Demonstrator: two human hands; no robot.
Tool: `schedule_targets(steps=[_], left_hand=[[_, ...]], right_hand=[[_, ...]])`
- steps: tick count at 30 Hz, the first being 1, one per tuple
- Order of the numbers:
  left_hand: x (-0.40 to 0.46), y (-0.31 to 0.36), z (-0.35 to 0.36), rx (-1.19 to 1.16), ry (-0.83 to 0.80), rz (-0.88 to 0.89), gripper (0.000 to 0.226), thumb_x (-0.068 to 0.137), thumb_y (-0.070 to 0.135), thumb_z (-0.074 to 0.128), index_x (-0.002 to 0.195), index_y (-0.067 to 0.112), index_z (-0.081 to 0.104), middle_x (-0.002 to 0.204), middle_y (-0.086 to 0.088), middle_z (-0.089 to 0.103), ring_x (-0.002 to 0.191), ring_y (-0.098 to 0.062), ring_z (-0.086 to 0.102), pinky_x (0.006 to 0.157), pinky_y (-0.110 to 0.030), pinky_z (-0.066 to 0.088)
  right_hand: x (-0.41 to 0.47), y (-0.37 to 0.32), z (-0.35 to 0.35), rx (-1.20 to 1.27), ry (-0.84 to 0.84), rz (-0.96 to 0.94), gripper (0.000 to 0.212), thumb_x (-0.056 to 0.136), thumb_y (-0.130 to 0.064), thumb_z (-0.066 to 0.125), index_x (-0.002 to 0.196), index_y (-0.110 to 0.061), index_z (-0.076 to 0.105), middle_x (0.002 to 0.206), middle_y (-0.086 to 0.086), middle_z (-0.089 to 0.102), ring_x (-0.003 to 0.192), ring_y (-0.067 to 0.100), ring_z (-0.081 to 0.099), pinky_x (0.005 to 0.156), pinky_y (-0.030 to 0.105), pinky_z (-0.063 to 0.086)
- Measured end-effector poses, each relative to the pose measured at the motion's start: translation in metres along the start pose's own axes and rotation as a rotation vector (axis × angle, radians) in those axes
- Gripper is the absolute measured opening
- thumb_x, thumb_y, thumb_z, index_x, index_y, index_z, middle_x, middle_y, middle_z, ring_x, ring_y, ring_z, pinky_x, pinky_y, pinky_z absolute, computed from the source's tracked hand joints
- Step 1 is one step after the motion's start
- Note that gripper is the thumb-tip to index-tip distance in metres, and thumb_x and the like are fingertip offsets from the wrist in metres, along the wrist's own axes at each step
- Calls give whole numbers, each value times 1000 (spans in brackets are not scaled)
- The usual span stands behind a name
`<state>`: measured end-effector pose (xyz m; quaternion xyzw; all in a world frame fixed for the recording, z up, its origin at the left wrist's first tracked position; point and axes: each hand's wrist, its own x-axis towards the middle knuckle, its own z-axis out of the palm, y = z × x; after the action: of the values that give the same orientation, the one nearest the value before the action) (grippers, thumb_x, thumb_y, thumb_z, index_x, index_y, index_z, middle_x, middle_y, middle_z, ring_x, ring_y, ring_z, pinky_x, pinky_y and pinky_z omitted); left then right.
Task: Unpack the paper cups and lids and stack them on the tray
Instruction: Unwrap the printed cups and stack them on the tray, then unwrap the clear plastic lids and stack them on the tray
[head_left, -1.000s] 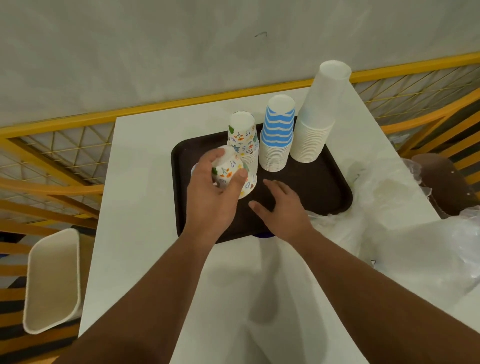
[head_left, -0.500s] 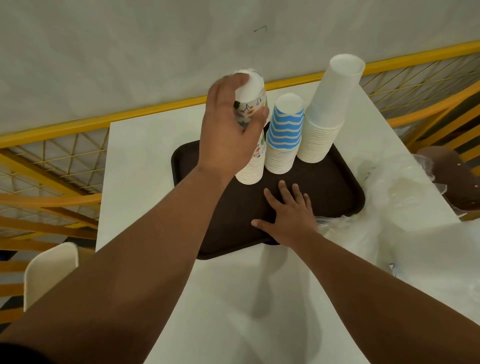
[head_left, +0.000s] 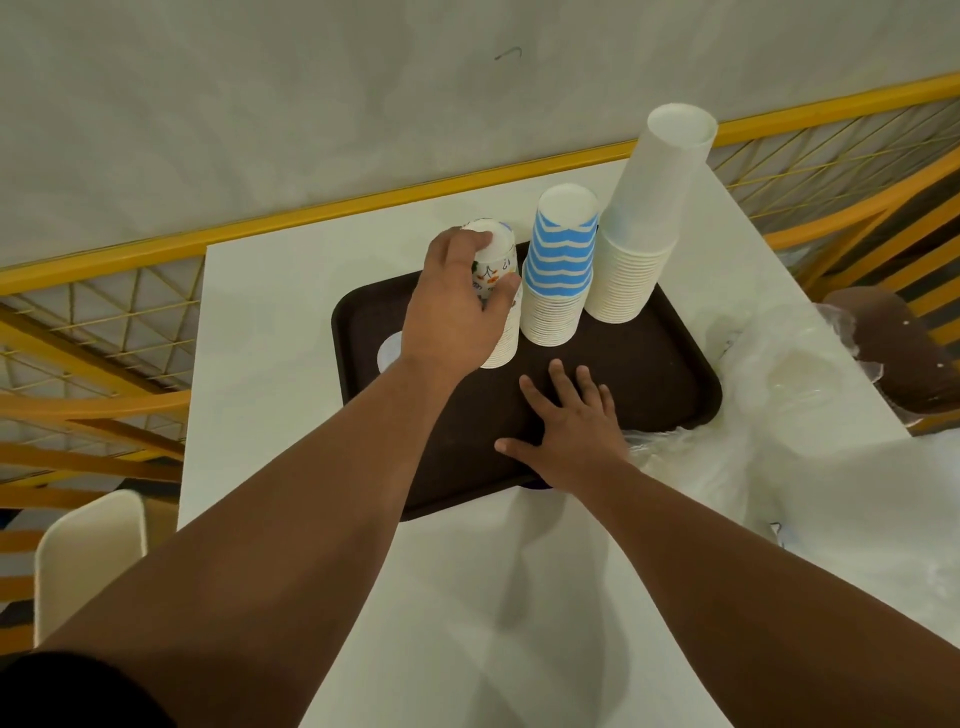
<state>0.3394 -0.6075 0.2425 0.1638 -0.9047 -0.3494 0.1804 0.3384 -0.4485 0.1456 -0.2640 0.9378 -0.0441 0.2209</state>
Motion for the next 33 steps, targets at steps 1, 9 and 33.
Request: schedule_targets(steps=[1, 9, 33], left_hand=[[0, 1, -1, 12, -9, -1, 46, 95, 31, 60, 135, 16, 43, 145, -4, 41, 126, -20, 49, 103, -33, 47], [-22, 27, -30, 48, 146, 80, 47, 97, 44, 49, 136, 17, 51, 154, -5, 33, 140, -21, 34, 107, -46, 42], [-142, 243, 152, -189, -413, -228, 59, 92, 56, 54, 140, 23, 45, 145, 1, 46, 129, -19, 47, 107, -39, 42]], right_hand=[[0, -1, -1, -2, -4, 2, 88, 83, -81, 37, 153, -42, 1, 164, 0, -14, 149, 31, -15, 119, 50, -5], [-12, 3, -33, 175, 47, -22, 81, 86, -74, 41, 153, -35, 19, 163, 3, 16, 150, 29, 9, 120, 47, 13], [-180, 256, -129, 1279, 893, 363, 35, 96, -46, 44, 83, -20, 64, 78, -2, 59, 78, 15, 54, 76, 40, 45]])
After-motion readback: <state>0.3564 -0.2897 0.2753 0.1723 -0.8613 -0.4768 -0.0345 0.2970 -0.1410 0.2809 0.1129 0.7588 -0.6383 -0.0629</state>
